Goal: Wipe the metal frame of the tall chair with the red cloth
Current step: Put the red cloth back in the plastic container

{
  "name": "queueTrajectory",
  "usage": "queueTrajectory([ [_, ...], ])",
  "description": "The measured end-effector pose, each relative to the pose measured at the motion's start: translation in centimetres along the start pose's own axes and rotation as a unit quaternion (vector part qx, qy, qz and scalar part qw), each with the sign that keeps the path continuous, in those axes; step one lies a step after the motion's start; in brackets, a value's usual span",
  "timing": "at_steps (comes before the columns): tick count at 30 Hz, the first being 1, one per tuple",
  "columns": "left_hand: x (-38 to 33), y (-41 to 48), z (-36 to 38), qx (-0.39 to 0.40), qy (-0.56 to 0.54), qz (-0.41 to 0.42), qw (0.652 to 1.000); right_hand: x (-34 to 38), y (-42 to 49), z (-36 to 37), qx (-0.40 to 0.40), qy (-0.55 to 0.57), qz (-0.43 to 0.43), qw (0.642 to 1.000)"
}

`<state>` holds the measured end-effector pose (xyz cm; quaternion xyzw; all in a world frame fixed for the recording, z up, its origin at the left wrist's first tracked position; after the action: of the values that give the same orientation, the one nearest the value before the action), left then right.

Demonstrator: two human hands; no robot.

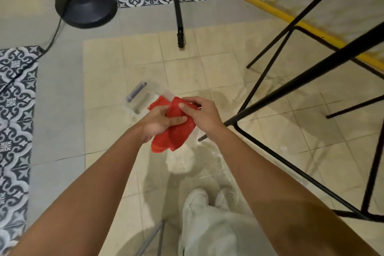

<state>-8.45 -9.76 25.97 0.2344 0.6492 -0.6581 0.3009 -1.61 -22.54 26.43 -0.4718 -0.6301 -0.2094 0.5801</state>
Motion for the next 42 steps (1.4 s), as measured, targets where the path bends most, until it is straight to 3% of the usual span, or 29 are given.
queueTrajectory([
  [3, 0.7, 1.6, -1.2, -0.025, -0.066, 0.010, 0.997, -1.2, 1.5, 0.7, 0.007, 0.077, 0.082, 0.994],
  [6, 1.0, 3.4, -2.3, -0.068, -0.184, 0.005, 0.981, -2.9, 2.9, 1.8, 0.087, 0.129, 0.098, 0.983],
  [8, 1.5, 5.4, -3.4, -0.081, -0.242, -0.003, 0.967, -4.2, 4.2, 3.1, 0.126, 0.117, 0.075, 0.982],
  [12, 3.1, 9.3, -5.6, -0.112, -0.293, -0.012, 0.950, -6.4, 7.4, 4.7, 0.116, 0.083, 0.041, 0.989],
  [16, 5.0, 13.2, -7.6, -0.161, -0.317, -0.030, 0.934, -8.7, 11.0, 5.7, 0.108, -0.032, 0.034, 0.993],
  [19, 6.4, 16.7, -8.9, -0.221, -0.273, -0.044, 0.935, -10.7, 13.8, 7.0, 0.086, -0.112, 0.036, 0.989],
  [25, 8.4, 21.7, -10.4, -0.319, -0.079, -0.097, 0.940, -13.8, 16.7, 9.4, 0.106, -0.256, -0.018, 0.961],
  [30, 10.0, 24.0, -10.7, -0.356, 0.017, -0.149, 0.922, -15.2, 17.6, 10.6, 0.165, -0.456, -0.092, 0.870],
  [36, 11.0, 25.3, -10.7, -0.314, 0.025, -0.151, 0.937, -16.2, 17.1, 10.7, 0.176, -0.525, -0.112, 0.825],
  [42, 10.6, 24.8, -9.8, -0.394, 0.195, -0.098, 0.893, -16.5, 16.9, 11.5, 0.199, -0.531, -0.120, 0.815],
])
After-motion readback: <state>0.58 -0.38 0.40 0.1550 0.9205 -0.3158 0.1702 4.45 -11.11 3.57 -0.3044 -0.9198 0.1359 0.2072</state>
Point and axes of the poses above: each hand's wrist, its own y-axis towards the middle knuckle, its own z-axis out of the palm, x = y × z, the point moved 1 cm from there along y, towards the middle knuckle, and after that the axes turned 10 degrees about -z, right-handed, at the moved point
